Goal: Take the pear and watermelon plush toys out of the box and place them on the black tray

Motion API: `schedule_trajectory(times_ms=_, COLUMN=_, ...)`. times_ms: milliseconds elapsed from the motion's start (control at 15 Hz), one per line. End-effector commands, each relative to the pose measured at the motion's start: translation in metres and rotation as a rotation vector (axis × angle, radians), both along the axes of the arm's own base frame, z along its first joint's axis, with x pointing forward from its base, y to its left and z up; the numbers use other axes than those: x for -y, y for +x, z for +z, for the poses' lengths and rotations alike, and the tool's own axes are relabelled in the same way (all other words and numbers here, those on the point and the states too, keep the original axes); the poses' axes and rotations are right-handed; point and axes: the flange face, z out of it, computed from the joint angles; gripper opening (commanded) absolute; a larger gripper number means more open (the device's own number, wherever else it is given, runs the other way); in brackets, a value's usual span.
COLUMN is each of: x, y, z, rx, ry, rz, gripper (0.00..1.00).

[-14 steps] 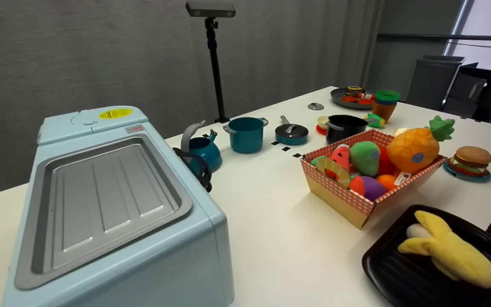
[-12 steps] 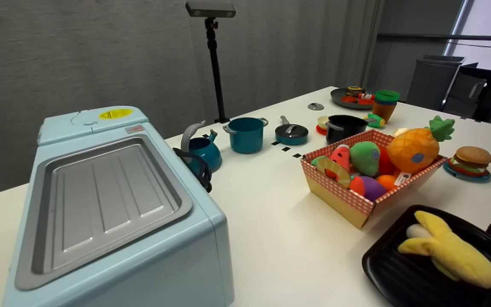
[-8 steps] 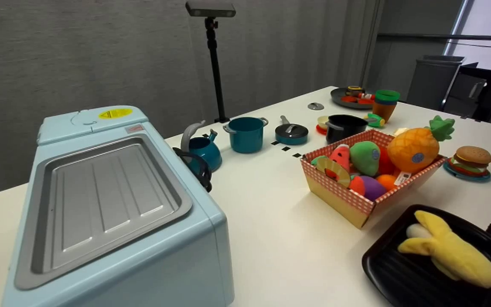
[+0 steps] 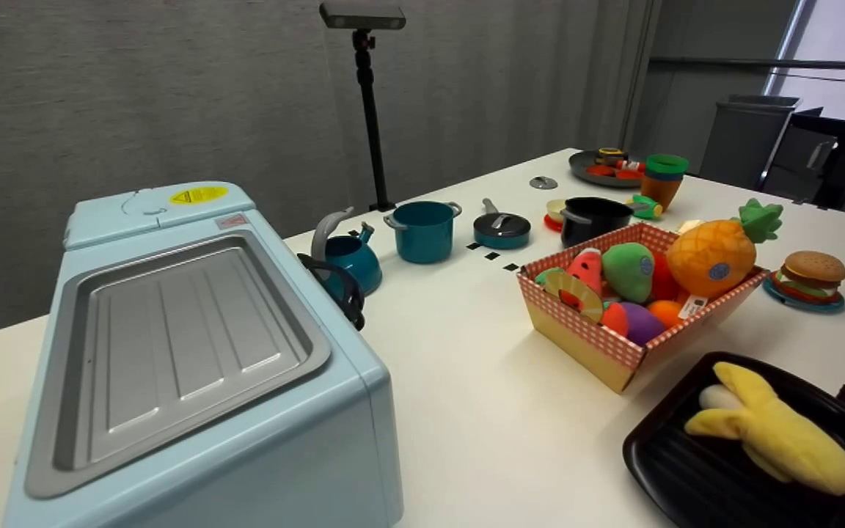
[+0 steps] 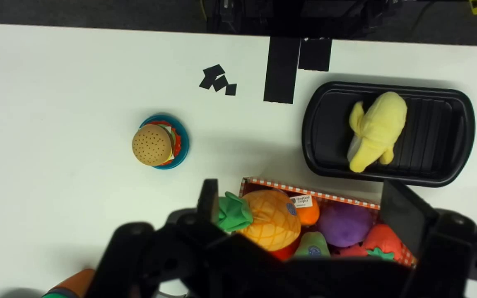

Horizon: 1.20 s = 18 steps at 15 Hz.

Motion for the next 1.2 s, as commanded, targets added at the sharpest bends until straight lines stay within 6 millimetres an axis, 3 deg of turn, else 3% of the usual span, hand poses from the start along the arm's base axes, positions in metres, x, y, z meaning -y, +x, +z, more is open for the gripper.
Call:
schedule_trajectory(times_ms=0, x=-0.004, y=0.001, z=0.001, rx=-0.005, ry=-0.002, rz=0.013, gripper=1.0)
schedule_trajectory(times_ms=333, x=-0.023, y=0.019, z=-0.009, rx=0.003, ry=-0.006, rz=0.036, gripper=1.0)
schedule_trajectory(times_ms=600, x=-0.044, y=0.046, z=-0.024, rx=0.064, ry=0.0, rz=0.05, gripper=1.0)
schedule_trajectory(times_ms=933, x=-0.053, y=0.09, z=-0.066, rx=0.092, ry=0.04, rz=0.063, gripper=1.0)
schedule_trajectory(times_ms=1000, x=-0.048, y=0.068, z=-0.055, rx=0.093, ry=0.024, rz=0.072, gripper=1.0)
schedule_trajectory(times_ms=1133, x=-0.049, y=0.073, z=-0.067, rx=0.075, ry=0.026, rz=0.072, gripper=1.0)
